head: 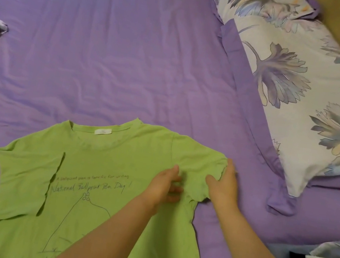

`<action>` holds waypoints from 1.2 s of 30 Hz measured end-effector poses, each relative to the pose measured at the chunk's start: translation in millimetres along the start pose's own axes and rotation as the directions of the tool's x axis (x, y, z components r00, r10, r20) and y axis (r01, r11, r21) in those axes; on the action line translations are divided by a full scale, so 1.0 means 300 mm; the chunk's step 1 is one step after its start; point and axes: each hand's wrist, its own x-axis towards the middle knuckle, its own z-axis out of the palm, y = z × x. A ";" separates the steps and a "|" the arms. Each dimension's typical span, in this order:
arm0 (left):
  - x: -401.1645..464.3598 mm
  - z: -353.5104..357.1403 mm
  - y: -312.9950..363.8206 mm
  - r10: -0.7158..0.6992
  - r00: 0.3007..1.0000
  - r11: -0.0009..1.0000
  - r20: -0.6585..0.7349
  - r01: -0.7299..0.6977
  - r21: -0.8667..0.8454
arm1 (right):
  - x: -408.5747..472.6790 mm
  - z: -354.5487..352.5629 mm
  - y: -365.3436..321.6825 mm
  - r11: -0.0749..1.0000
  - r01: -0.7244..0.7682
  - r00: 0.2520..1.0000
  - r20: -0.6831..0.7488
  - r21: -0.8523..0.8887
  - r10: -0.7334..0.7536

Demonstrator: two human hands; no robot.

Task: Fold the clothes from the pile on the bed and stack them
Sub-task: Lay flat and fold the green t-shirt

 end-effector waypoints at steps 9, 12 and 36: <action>0.007 -0.166 0.089 -0.030 0.999 0.945 0.036 0.040 -0.323 | -0.189 0.156 -0.063 0.860 0.474 0.824 0.438 -0.186 -0.359; 0.016 -0.187 0.059 0.052 0.998 0.995 -0.026 -0.054 -0.087 | -0.191 0.155 0.003 0.787 0.487 0.854 0.394 -0.379 -0.339; -0.104 -0.281 -0.241 0.504 0.845 0.260 -0.179 0.050 0.964 | -0.315 0.160 0.096 0.141 0.771 0.635 0.740 -0.620 -0.222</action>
